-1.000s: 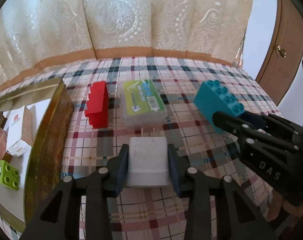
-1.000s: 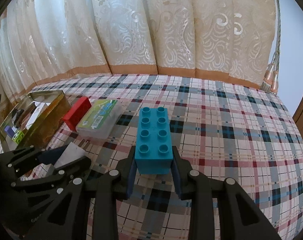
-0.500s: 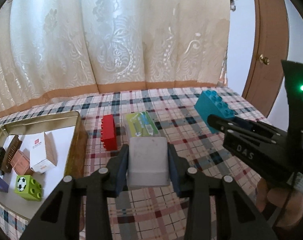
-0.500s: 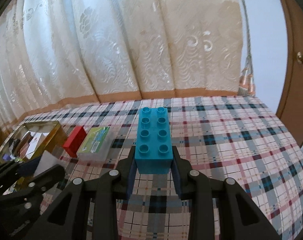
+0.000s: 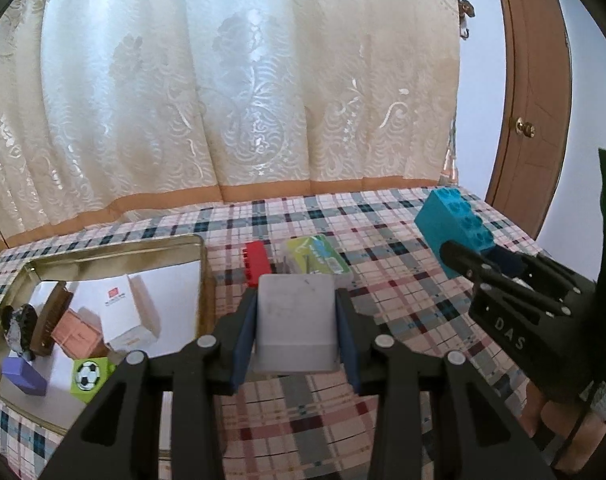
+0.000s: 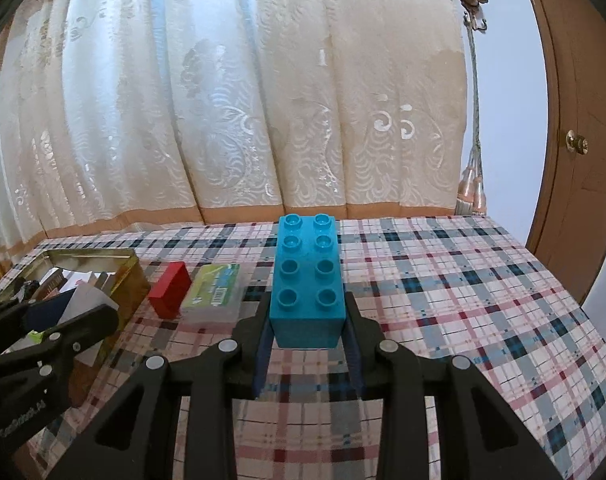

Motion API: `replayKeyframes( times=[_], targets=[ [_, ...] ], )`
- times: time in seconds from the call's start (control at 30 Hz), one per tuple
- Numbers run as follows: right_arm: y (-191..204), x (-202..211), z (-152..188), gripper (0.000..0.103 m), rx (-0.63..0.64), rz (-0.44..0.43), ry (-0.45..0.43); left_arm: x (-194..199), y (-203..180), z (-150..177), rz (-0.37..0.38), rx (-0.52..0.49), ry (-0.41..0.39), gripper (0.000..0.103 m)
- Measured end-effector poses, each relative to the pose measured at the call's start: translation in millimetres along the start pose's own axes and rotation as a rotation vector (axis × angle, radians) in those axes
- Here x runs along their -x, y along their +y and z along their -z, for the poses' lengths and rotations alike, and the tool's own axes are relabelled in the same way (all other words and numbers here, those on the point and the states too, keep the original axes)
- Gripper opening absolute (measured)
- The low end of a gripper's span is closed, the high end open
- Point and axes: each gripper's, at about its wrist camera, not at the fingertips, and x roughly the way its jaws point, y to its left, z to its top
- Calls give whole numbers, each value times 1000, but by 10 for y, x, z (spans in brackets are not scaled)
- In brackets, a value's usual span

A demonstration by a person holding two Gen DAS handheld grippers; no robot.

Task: Organize rigid objects
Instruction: 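Lift and carry the white block and blue brick over the tray with both tools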

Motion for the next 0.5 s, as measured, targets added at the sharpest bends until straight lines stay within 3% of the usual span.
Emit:
replayKeyframes(
  times=[0.5],
  targets=[
    [387, -24, 35, 34, 17, -18, 15, 98, 370, -31, -31, 29, -21, 37]
  ],
)
